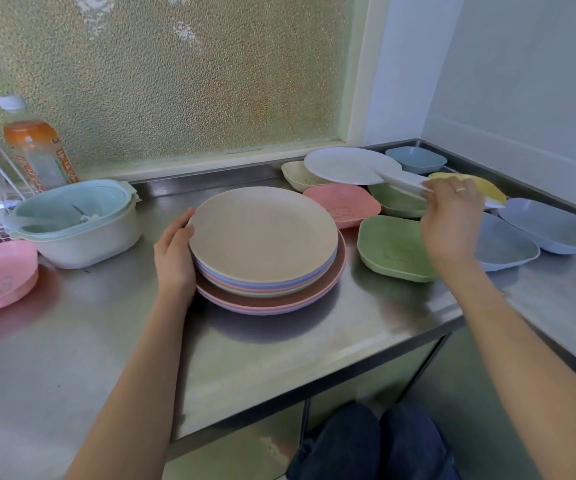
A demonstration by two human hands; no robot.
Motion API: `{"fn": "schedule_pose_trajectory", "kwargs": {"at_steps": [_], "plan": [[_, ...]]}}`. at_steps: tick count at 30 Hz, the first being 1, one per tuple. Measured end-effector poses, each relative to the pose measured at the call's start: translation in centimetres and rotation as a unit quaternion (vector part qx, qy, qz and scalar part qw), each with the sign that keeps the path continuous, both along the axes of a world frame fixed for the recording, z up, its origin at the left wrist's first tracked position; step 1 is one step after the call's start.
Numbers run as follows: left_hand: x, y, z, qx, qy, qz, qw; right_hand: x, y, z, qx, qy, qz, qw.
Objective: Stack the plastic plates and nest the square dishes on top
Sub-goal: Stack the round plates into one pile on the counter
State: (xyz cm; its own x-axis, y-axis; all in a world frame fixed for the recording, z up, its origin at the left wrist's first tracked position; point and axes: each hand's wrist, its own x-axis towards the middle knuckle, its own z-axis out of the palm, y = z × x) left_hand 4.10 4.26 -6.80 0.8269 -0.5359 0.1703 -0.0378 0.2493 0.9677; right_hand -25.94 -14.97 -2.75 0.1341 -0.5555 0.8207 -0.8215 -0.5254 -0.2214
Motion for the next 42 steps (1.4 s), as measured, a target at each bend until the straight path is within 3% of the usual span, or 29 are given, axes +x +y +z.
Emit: {"fn": "schedule_pose_trajectory", "kwargs": {"at_steps": [7,12,25,42], "plan": [[0.0,0.1,0.1,0.007,-0.001,0.002,1.0,7.1,9.9,0.0,-0.064,-0.056,0.236,0.968],[-0.4,0.2,0.3,-0.002,-0.008,0.004,1.0,10.2,13.9,-1.8,-0.077,-0.026,0.319,0.944],[-0.9,0.3,0.6,0.012,-0.054,0.012,0.998,9.5,14.9,-3.2,0.051,0.058,0.419,0.905],[-0.6,0.5,0.5,0.042,-0.066,0.004,0.997,9.2,15.3,-2.7,0.184,0.07,0.418,0.887]]}}
